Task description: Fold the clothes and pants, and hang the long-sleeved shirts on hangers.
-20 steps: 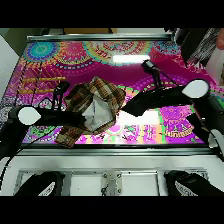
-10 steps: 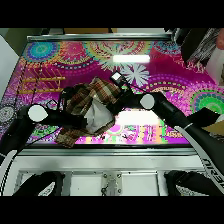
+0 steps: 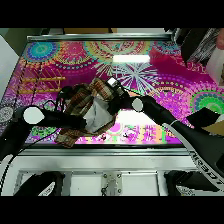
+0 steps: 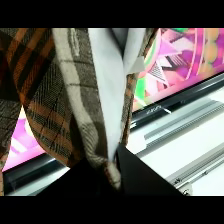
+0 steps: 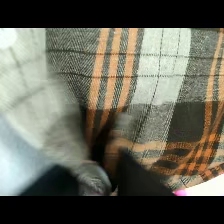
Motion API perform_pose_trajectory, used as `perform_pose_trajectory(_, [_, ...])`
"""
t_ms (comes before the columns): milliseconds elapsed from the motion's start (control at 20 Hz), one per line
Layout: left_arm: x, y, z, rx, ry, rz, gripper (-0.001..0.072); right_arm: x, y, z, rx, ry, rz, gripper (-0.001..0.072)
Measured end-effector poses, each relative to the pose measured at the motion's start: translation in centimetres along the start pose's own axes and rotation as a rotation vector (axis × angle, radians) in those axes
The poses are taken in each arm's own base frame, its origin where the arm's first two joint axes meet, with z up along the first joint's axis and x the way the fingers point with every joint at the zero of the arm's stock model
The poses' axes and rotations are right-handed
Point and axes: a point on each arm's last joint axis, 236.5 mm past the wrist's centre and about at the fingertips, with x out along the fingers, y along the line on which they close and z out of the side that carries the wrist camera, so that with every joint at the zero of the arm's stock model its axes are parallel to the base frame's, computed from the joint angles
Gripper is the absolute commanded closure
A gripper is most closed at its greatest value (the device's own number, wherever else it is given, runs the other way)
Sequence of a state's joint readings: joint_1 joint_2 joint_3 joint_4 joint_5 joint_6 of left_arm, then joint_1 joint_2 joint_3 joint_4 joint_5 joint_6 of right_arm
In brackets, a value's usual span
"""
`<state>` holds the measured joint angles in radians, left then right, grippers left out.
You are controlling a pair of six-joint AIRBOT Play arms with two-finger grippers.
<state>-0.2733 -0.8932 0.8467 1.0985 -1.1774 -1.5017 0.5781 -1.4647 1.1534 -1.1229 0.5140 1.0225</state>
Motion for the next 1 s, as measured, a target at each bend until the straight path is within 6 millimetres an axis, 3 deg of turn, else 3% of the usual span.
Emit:
perform_pose_trajectory(150, [-1.5, -0.6, 0.8, 0.021, -0.063, -0.004, 0.0684, -1.0, -0.8, 0.8, 0.021, -0.023, -0.017, 0.0682])
perform_pose_trajectory(200, [-2.7, -1.0, 1.6, 0.031, -0.106, -0.005, 0.0684, -2.2, -1.6, 2.0, 0.029, -0.052, -0.035, 0.0682])
perform_pose_trajectory(300, [-6.4, -2.0, 4.4, 0.051, -0.233, -0.006, 0.0684, -6.6, -3.9, 6.0, 0.053, -0.156, -0.085, 0.0682])
perform_pose_trajectory(400, [-12.8, -4.7, 8.4, 0.073, -0.438, -0.039, 0.0684, -14.0, -6.0, 11.3, 0.078, -0.296, -0.138, 0.0681])
perform_pose_trajectory(500, [-20.6, -9.1, 11.7, 0.110, -0.656, -0.128, 0.0684, -23.4, -6.4, 16.5, 0.090, -0.472, -0.186, 0.0682])
perform_pose_trajectory(650, [-31.0, -16.1, 13.4, 0.202, -0.881, -0.288, 0.0684, -37.6, -3.2, 21.5, 0.063, -0.736, -0.204, 0.0682])
perform_pose_trajectory(700, [-33.8, -18.2, 13.4, 0.238, -0.933, -0.334, 0.0684, -41.9, -1.6, 22.3, 0.048, -0.819, -0.203, 0.0682])
perform_pose_trajectory(800, [-38.5, -21.4, 13.3, 0.307, -1.018, -0.399, 0.0684, -48.6, 1.3, 22.6, 0.034, -0.947, -0.189, 0.0682])
perform_pose_trajectory(900, [-42.0, -23.7, 13.3, 0.365, -1.084, -0.446, 0.0684, -53.4, 3.4, 22.3, 0.037, -1.044, -0.174, 0.0682])
perform_pose_trajectory(1000, [-43.9, -25.1, 13.4, 0.400, -1.120, -0.483, 0.0683, -56.3, 4.8, 21.9, 0.059, -1.104, -0.149, 0.0682])
